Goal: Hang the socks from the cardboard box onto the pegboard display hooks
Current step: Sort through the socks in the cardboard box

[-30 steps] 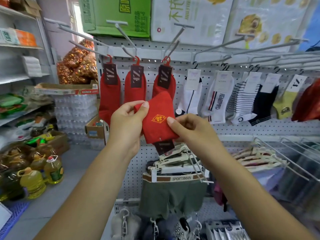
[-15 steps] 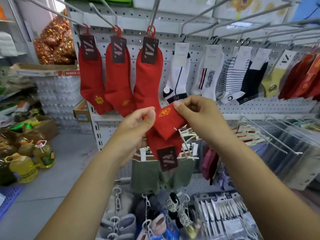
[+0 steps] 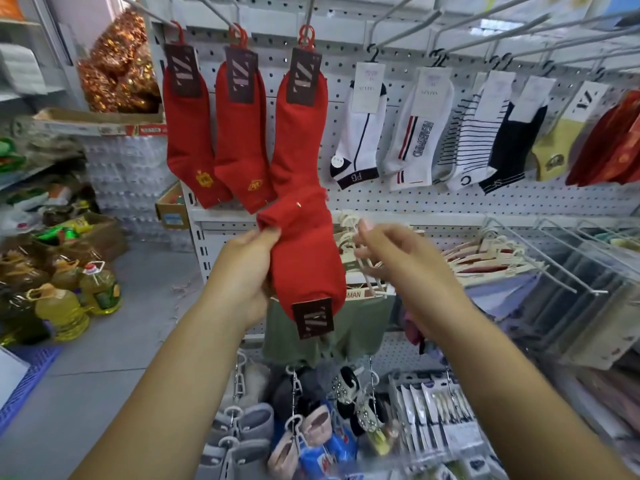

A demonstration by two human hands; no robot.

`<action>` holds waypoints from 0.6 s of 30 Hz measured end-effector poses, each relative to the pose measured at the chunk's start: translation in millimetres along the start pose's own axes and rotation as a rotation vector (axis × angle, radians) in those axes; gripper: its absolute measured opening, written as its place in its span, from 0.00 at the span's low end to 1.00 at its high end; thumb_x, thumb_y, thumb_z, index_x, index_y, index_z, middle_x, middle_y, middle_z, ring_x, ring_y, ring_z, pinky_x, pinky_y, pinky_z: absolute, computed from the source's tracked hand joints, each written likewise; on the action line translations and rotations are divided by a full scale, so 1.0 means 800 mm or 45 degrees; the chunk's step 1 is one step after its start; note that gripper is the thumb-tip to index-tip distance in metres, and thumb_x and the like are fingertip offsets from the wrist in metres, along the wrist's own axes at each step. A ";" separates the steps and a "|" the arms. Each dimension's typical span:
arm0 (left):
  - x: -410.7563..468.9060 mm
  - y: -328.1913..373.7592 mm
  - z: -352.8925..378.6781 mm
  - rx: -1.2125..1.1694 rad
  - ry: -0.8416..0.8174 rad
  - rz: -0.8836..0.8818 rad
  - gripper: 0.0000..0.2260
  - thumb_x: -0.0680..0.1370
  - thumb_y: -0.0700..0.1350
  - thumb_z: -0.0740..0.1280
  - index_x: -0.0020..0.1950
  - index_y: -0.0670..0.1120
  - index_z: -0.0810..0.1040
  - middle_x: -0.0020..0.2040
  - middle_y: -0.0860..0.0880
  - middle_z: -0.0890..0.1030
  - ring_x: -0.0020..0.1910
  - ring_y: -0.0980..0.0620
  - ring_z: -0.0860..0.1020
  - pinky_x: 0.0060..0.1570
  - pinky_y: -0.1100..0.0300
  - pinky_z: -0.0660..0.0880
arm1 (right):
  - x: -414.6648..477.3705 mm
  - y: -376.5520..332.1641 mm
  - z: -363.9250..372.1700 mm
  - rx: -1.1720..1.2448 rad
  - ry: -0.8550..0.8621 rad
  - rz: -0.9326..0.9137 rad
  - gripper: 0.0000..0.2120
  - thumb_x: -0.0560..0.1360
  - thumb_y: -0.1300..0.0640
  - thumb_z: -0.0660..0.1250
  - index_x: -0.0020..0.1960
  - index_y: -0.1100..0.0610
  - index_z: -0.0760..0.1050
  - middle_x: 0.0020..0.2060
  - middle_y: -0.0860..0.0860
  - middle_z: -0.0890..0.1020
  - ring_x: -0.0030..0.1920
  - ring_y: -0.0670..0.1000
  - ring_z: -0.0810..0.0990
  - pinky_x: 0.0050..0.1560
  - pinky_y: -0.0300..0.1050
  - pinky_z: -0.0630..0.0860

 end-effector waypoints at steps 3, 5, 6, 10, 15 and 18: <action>-0.001 -0.012 -0.008 -0.162 0.098 -0.178 0.13 0.82 0.53 0.66 0.58 0.46 0.82 0.50 0.44 0.88 0.45 0.47 0.87 0.43 0.50 0.83 | -0.030 0.036 0.033 -0.058 -0.344 0.144 0.24 0.72 0.36 0.71 0.59 0.52 0.80 0.52 0.43 0.87 0.53 0.43 0.85 0.60 0.46 0.81; -0.003 -0.020 -0.010 -0.180 0.123 -0.236 0.15 0.82 0.55 0.65 0.59 0.45 0.81 0.50 0.44 0.88 0.43 0.47 0.87 0.41 0.49 0.83 | -0.043 0.052 0.049 -0.002 -0.436 0.198 0.17 0.76 0.48 0.73 0.60 0.56 0.81 0.52 0.49 0.88 0.53 0.47 0.86 0.58 0.44 0.81; -0.003 -0.023 -0.011 -0.174 0.135 -0.246 0.16 0.82 0.55 0.65 0.60 0.44 0.81 0.51 0.44 0.88 0.42 0.47 0.87 0.42 0.49 0.84 | -0.047 0.056 0.053 0.062 -0.438 0.195 0.13 0.77 0.54 0.72 0.60 0.58 0.82 0.51 0.52 0.88 0.53 0.50 0.87 0.57 0.45 0.82; -0.005 -0.029 -0.016 -0.188 0.107 -0.202 0.15 0.84 0.53 0.62 0.59 0.43 0.81 0.43 0.46 0.87 0.35 0.51 0.85 0.32 0.56 0.83 | -0.046 0.065 0.048 0.259 -0.361 0.214 0.09 0.78 0.61 0.71 0.57 0.61 0.82 0.48 0.59 0.87 0.46 0.55 0.86 0.50 0.48 0.83; -0.009 -0.032 -0.040 0.098 0.224 -0.151 0.16 0.84 0.54 0.63 0.49 0.43 0.81 0.35 0.45 0.87 0.29 0.52 0.84 0.24 0.62 0.77 | -0.034 0.058 0.027 0.217 -0.193 0.125 0.09 0.77 0.61 0.72 0.56 0.60 0.81 0.47 0.57 0.88 0.42 0.51 0.85 0.44 0.46 0.82; -0.014 -0.033 -0.063 0.449 0.482 0.034 0.28 0.78 0.64 0.68 0.34 0.40 0.76 0.24 0.47 0.75 0.19 0.53 0.69 0.25 0.62 0.67 | -0.025 0.049 0.019 0.190 -0.199 0.042 0.09 0.75 0.63 0.73 0.56 0.61 0.83 0.45 0.56 0.87 0.41 0.50 0.84 0.42 0.44 0.83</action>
Point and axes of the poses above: each hand's wrist, its own x-axis towards the middle knuckle, its own z-axis out of the palm, y = z × x, the point moved 4 cm from there along x, towards the middle knuckle
